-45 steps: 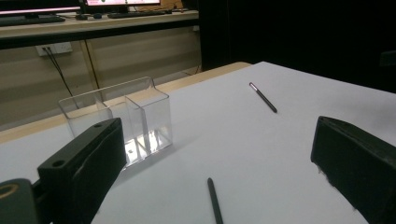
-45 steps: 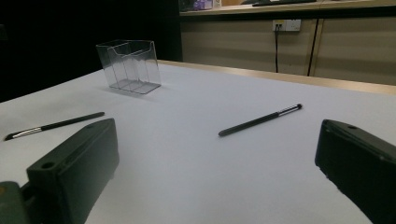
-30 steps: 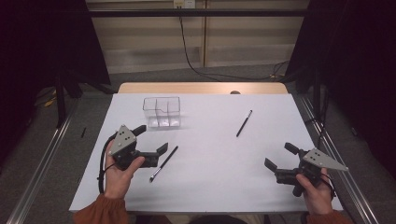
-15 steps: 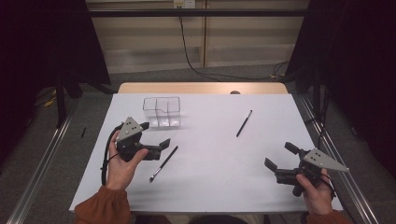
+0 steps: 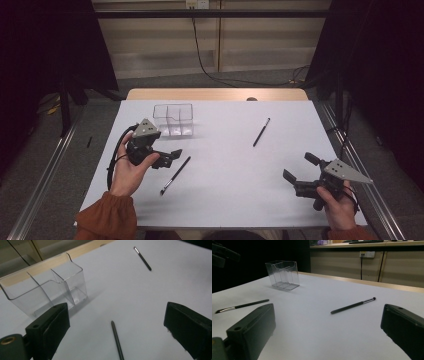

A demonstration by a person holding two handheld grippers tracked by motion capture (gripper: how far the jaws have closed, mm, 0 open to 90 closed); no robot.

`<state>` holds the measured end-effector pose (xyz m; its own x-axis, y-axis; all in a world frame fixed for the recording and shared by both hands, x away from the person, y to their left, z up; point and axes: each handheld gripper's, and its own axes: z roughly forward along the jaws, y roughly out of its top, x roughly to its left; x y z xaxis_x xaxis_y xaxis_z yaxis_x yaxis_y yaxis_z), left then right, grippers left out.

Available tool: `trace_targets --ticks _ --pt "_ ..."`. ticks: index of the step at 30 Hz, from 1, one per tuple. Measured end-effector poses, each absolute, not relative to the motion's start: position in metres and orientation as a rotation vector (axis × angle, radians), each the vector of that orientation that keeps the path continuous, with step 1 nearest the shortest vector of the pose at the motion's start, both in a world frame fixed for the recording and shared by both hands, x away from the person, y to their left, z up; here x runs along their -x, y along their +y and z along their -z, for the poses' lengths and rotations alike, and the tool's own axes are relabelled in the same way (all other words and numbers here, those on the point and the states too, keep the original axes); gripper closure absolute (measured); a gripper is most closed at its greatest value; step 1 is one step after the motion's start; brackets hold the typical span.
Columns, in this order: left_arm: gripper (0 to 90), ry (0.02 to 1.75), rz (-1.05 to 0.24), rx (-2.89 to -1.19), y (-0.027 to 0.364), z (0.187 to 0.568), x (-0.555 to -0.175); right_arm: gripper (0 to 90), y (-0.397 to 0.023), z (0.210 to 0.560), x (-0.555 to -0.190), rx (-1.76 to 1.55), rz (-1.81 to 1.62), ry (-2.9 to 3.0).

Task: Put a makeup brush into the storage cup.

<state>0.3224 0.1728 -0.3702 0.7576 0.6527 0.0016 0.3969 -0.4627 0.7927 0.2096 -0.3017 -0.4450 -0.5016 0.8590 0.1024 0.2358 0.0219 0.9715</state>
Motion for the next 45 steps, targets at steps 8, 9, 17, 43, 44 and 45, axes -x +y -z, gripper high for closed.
trace_targets --ticks 8,9,17,43,44,45 --pt "6.3 0.772 -0.266 -2.266 0.165 0.369 -0.327 0.0 -0.302 0.445 -0.209 -1.111 -1.508 1.772" --pt "6.3 0.772 -0.266 -2.266 0.165 0.369 -0.327 0.0 -0.302 0.445 -0.209 -1.111 -1.508 1.772" --pt "8.2 0.834 -0.227 -2.373 0.163 0.375 -0.33 0.0 -0.301 0.444 -0.208 -1.106 -1.507 1.772" --pt "8.3 0.954 -0.081 -2.65 0.152 0.407 -0.338 0.0 -0.301 0.445 -0.208 -1.104 -1.496 1.782" --pt "8.3 0.954 -0.081 -2.65 0.152 0.407 -0.338 0.0 -0.301 0.445 -0.208 -1.104 -1.496 1.782" --pt "8.2 0.973 -0.077 -2.652 0.152 0.409 -0.337 0.0 -0.301 0.445 -0.208 -1.102 -1.494 1.783"
